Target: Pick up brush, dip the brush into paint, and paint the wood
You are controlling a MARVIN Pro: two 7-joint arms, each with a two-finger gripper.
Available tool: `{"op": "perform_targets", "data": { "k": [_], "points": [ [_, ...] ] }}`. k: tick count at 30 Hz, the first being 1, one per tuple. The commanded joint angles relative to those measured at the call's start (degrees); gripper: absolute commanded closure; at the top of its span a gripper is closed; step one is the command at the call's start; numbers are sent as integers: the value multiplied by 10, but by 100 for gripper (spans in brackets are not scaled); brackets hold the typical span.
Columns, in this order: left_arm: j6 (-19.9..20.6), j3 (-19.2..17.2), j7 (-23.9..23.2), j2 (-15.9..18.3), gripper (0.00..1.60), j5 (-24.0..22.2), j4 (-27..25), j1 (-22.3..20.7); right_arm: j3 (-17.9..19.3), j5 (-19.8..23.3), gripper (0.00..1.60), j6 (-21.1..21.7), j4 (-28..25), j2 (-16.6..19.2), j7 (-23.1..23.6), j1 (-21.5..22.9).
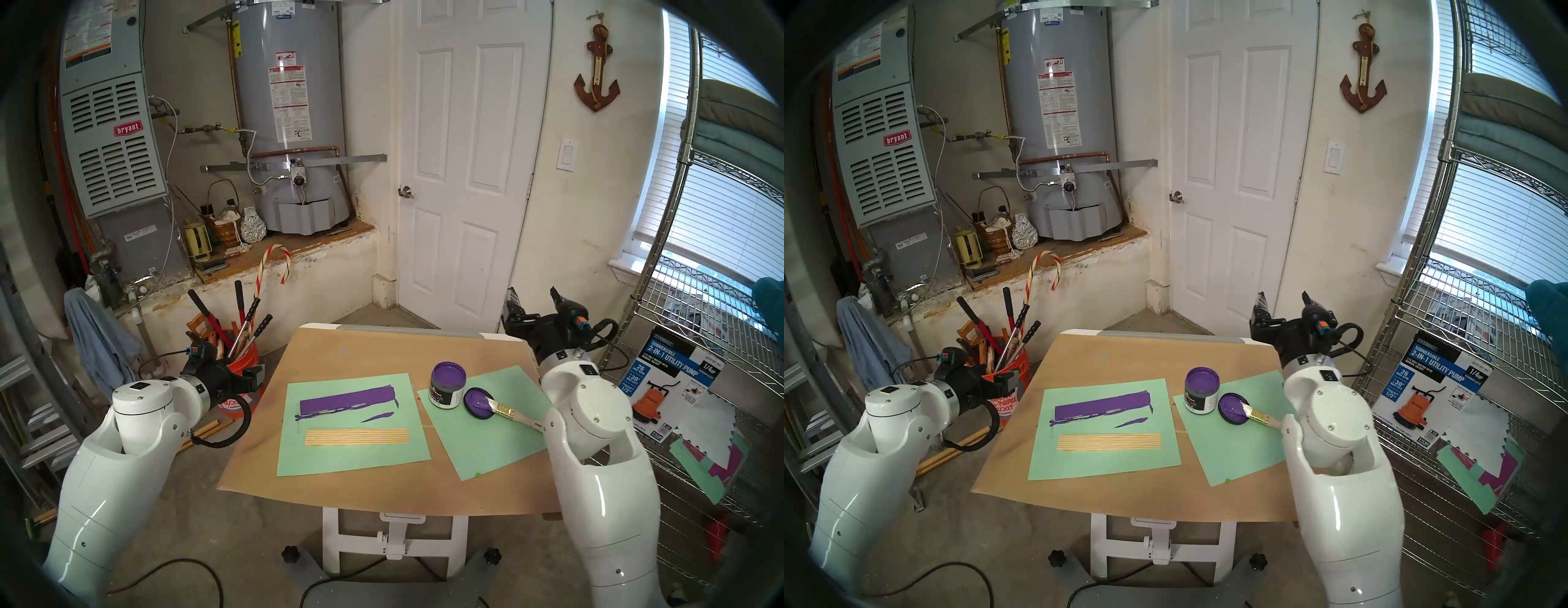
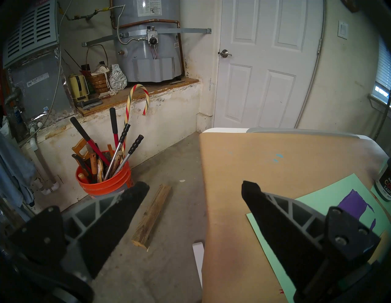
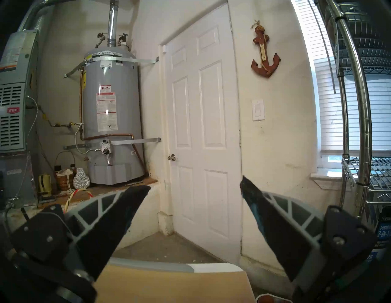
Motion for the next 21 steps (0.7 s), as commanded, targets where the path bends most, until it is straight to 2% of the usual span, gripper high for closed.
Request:
{"op": "perform_targets", "data": {
  "k": [1, 6, 8, 10, 12, 21],
  "points": [
    [-1, -4, 0, 1, 0, 0, -6, -3, 80, 65, 0, 28, -30, 60, 68, -26],
    [-2, -3, 0, 1, 0, 0, -5, -3, 129, 86, 0, 35, -18, 93, 120, -46],
    [-2, -3, 0, 1, 0, 0, -5, -3, 154, 108, 0, 40, -11, 111, 145, -54],
    [-2, -3, 0, 1, 0, 0, -5, -4, 165, 111, 0, 28, -3, 118, 160, -61],
    [-2, -3, 0, 1, 0, 0, -5, -4, 189, 131, 0, 24, 10, 138, 189, -77],
    [-2, -3, 0, 1, 0, 0, -5, -4, 220, 180, 0, -31, 17, 186, 282, -157]
  ]
}}
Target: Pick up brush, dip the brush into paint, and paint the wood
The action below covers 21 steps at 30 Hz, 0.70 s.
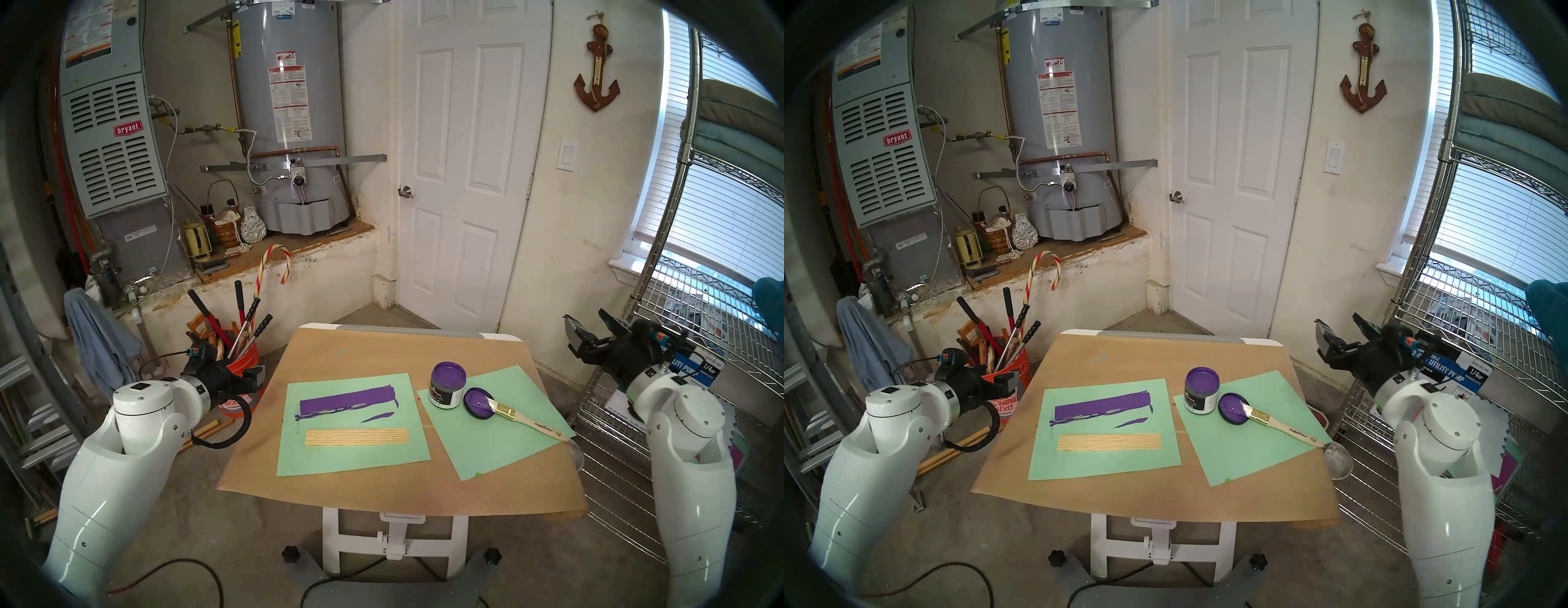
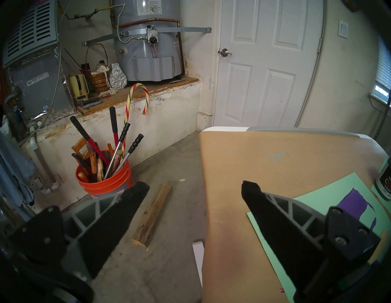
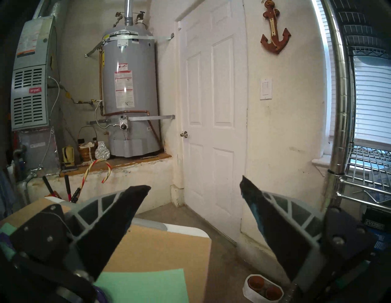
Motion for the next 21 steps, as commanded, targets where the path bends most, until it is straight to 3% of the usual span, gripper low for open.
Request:
{"op": "perform_targets", "data": {
  "k": [1, 9, 15, 17, 21],
  "points": [
    [-2, -4, 0, 1, 0, -1, -7, -3, 26, 37, 0, -56, -7, 57, 71, -68],
    [-1, -5, 0, 1, 0, -1, -7, -3, 19, -3, 0, -129, -12, 77, 158, -128],
    [-1, -5, 1, 1, 0, -1, -8, -3, 15, -20, 0, -183, 24, 95, 225, -121],
    [-1, -5, 1, 1, 0, -1, -9, -2, 2, 2, 0, -199, 52, 109, 245, -105],
    [-1, -6, 1, 1, 0, -1, -9, -2, -10, 20, 0, -157, 75, 120, 278, -75]
  ]
}}
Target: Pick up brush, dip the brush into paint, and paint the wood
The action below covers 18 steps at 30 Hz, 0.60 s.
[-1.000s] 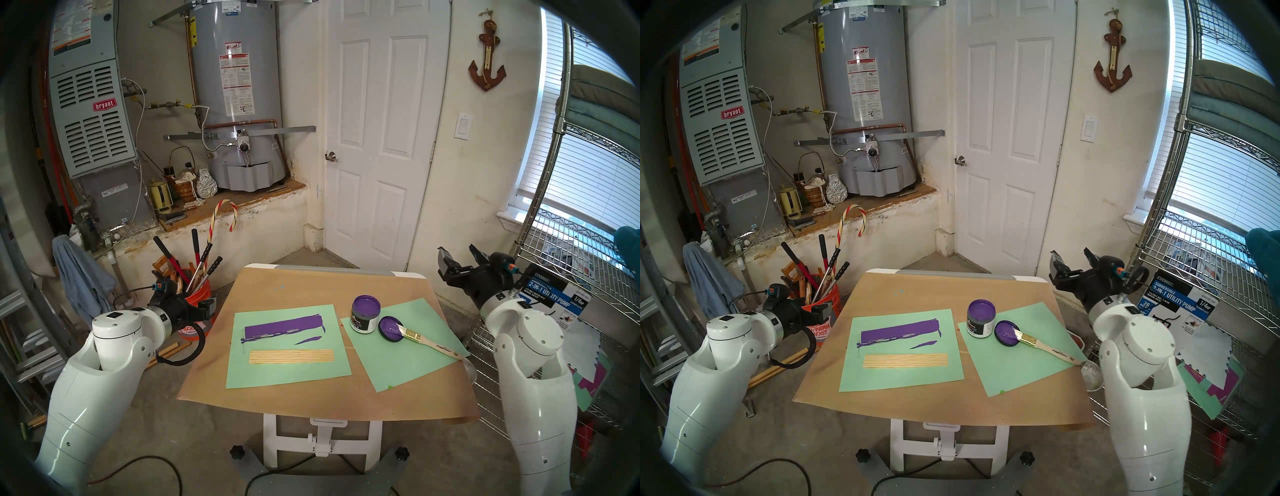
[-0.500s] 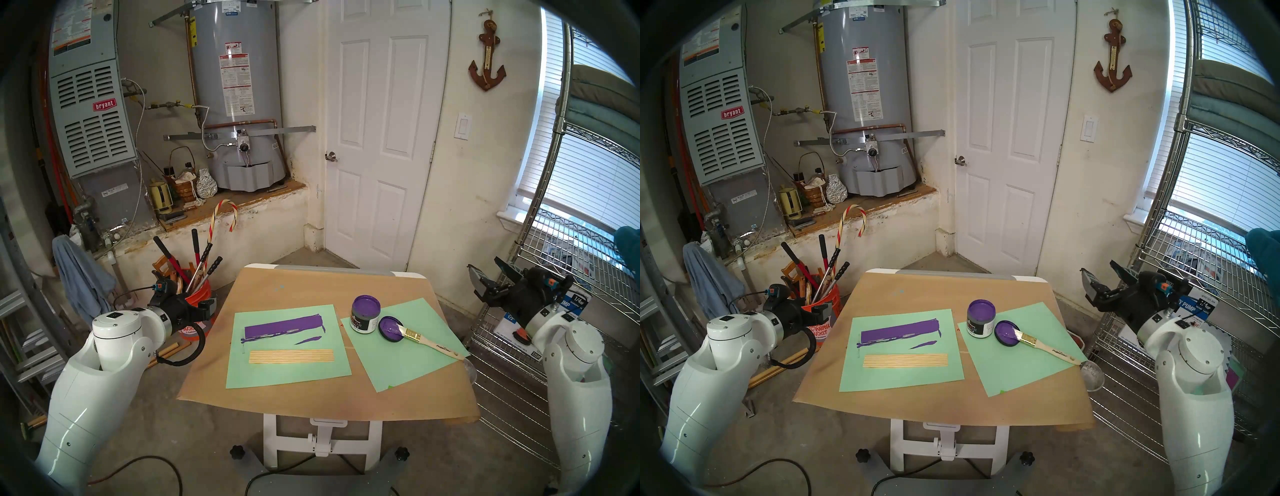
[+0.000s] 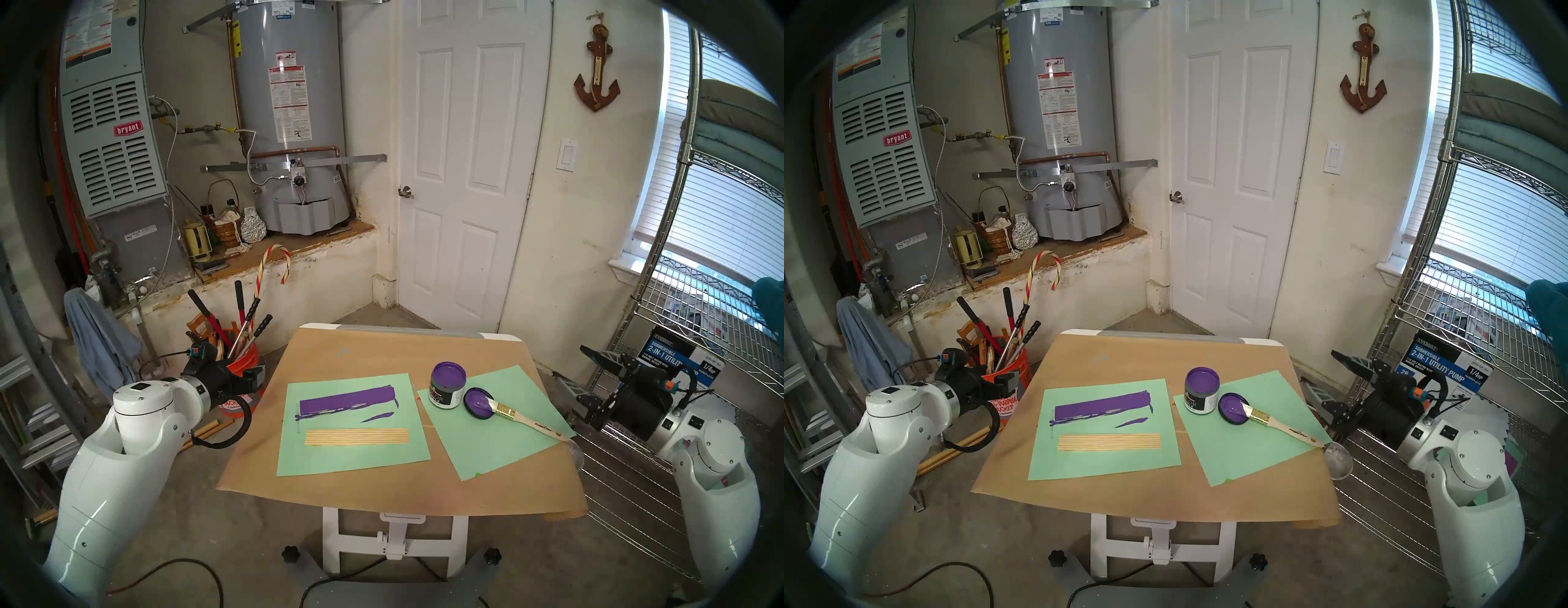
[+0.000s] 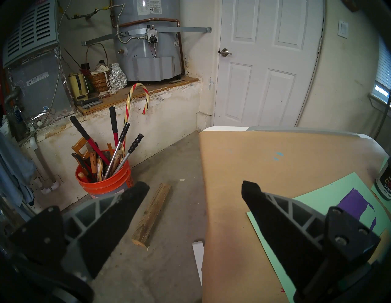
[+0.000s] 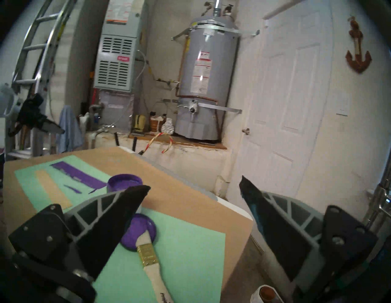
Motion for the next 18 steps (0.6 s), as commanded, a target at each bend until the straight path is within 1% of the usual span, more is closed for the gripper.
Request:
{"op": "perform_targets", "data": {
  "k": [1, 2, 3, 5, 6, 8, 10, 12, 17, 18],
  "points": [
    [-1, -6, 1, 1, 0, -1, -9, -2, -17, 42, 0, 34, 25, 31, 40, 40],
    [-1, -6, 1, 1, 0, -1, -9, -2, -21, 39, 0, 49, 23, 27, 30, 41],
    [-1, -6, 1, 1, 0, -1, -9, -2, -26, 32, 0, 49, 26, 31, 29, 43],
    [-1, -6, 1, 1, 0, -1, -9, -2, -30, 43, 0, 72, 31, 30, 29, 47],
    [-1, -6, 1, 1, 0, -1, -9, -2, -31, 45, 0, 76, 34, 32, 31, 50],
    [-1, -6, 1, 1, 0, -1, -9, -2, -37, 23, 0, 59, 39, 40, 37, 50],
    [-1, -6, 1, 1, 0, -1, -9, -2, -44, 16, 0, 59, 42, 43, 40, 48],
    [-1, -6, 1, 1, 0, -1, -9, -2, -50, 3, 0, 43, 44, 36, 35, 46],
    [-1, -6, 1, 1, 0, -1, -9, -2, -62, -17, 0, 22, 49, 38, 50, 39],
    [-1, -6, 1, 1, 0, -1, -9, -2, -65, -29, 0, 13, 50, 39, 48, 37]
  ]
}}
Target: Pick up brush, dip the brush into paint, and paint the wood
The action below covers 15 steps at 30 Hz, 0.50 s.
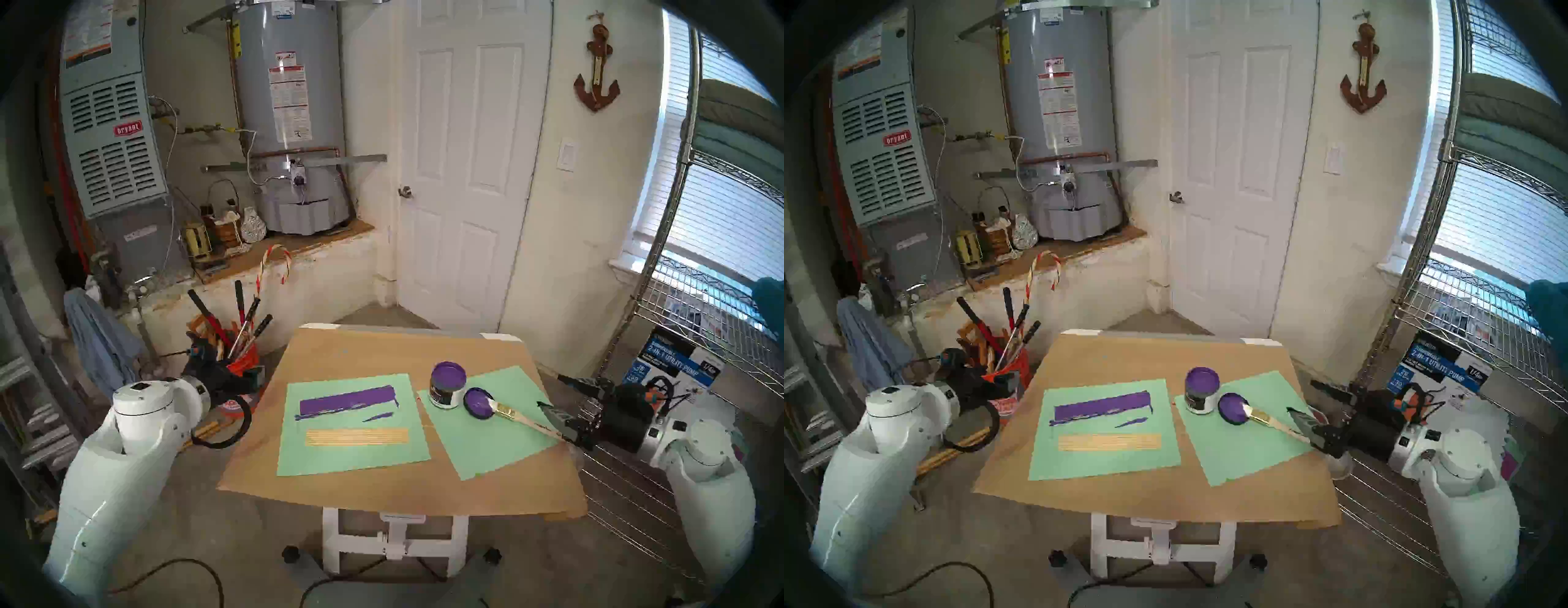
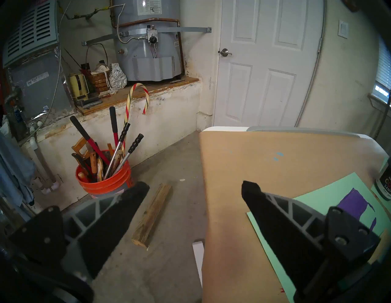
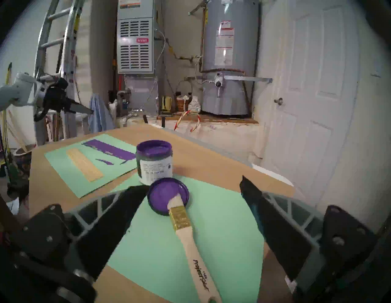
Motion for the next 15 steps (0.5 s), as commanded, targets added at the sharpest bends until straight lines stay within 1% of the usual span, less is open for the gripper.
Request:
{"op": "perform_targets", "data": {
  "k": [1, 3, 7, 10, 15],
  "points": [
    [-1, -5, 1, 1, 0, -1, -9, -2, -12, -27, 0, -41, -1, 4, 6, 2],
    [-1, -6, 1, 1, 0, -1, -9, -2, -15, -29, 0, -43, 5, 1, 6, 6],
    [-1, -5, 1, 1, 0, -1, -9, -2, -30, -31, 0, -32, 24, -3, -1, 29],
    [-1, -5, 1, 1, 0, -1, -9, -2, -38, -27, 0, -13, 34, -1, 1, 40],
    [-1, -5, 1, 1, 0, -1, -9, -2, -54, -46, 0, -15, 51, -1, -7, 49]
  ]
}}
